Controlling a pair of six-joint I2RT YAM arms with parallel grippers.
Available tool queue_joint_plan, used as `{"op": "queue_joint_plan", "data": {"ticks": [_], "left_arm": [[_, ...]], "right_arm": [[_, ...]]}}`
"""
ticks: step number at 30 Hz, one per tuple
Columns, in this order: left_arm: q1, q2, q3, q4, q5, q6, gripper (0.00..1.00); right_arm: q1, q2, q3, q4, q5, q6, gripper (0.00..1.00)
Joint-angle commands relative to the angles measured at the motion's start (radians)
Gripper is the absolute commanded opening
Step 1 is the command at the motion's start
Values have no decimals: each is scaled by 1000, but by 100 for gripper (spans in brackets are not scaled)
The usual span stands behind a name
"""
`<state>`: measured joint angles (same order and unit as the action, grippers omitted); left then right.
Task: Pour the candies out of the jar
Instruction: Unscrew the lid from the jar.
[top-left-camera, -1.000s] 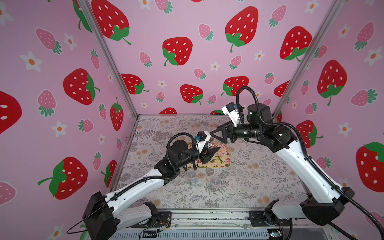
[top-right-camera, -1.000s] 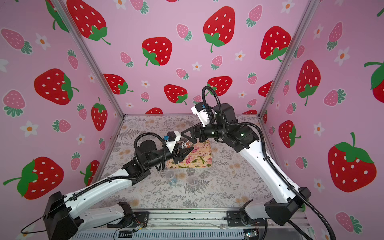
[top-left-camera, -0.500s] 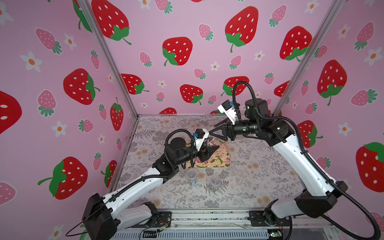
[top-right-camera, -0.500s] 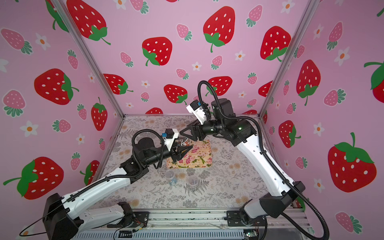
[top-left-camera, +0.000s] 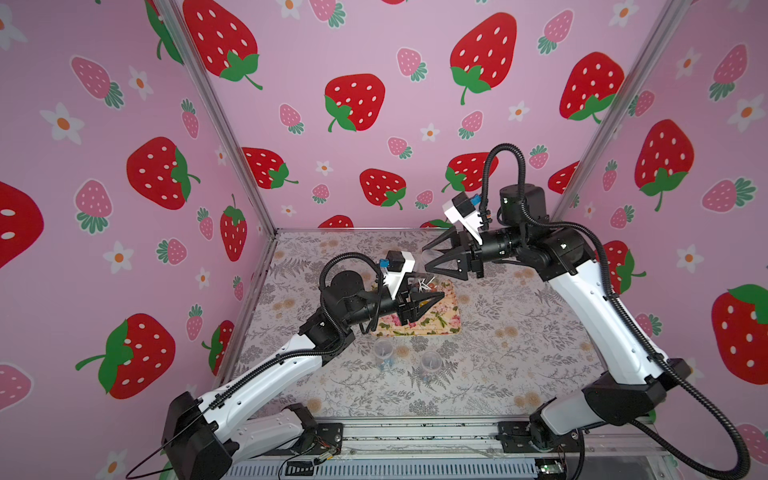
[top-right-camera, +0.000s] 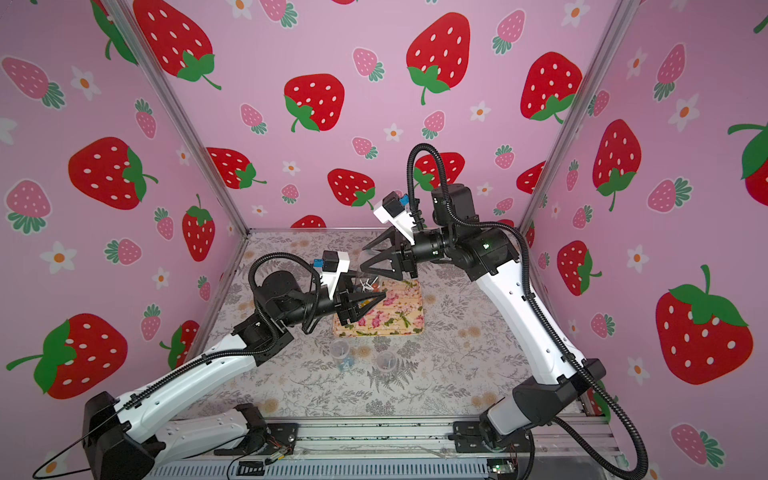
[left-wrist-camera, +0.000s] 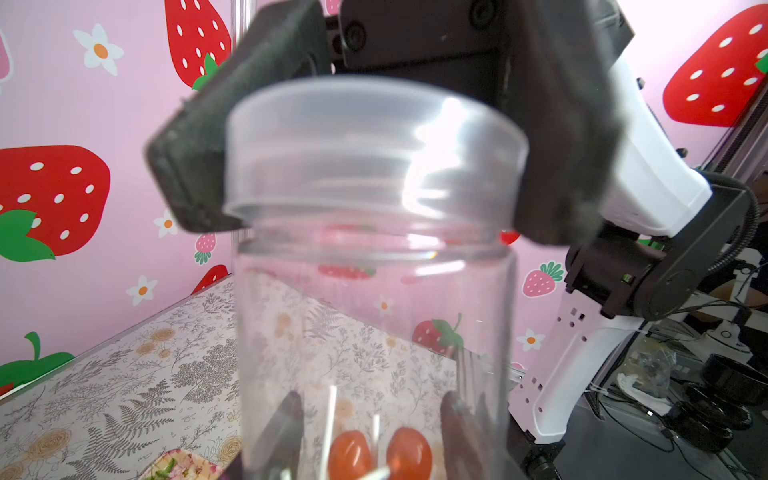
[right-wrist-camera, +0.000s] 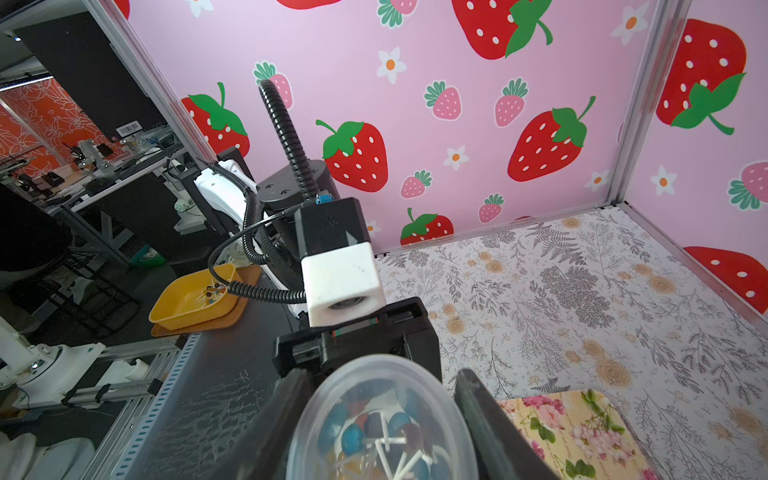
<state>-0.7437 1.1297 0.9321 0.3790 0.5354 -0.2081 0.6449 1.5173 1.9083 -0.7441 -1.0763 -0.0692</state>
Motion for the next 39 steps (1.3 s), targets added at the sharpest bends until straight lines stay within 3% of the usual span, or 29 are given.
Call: {"op": "queue_joint_plan", "data": {"ticks": [1,6,11,16,21,26,39], "left_arm": [[-20,-5,6,1,95,-5,43],[-19,-15,-17,16,38,7,43],[-20,-30,-40,28,-18,27,42],[-19,-37,-52,25,-85,50,43],[-19,-43,-80,44,-261,85,43],[-20,-19,-72,48,-285,131,43],[-19,12,-53,43,-283,166,43]], "right_arm": [[2,-1,-5,69,-32,-69,57],[1,-36,-45,80,11,-57,87],[1,-71,-66,78,52,-45,99],[0,-97,-59,101,118,26,99],[1,-115,-43,93,373,186,99],[9,-115,-41,54,490,331,100],[66,-88,-111,43,541,386,100]]}}
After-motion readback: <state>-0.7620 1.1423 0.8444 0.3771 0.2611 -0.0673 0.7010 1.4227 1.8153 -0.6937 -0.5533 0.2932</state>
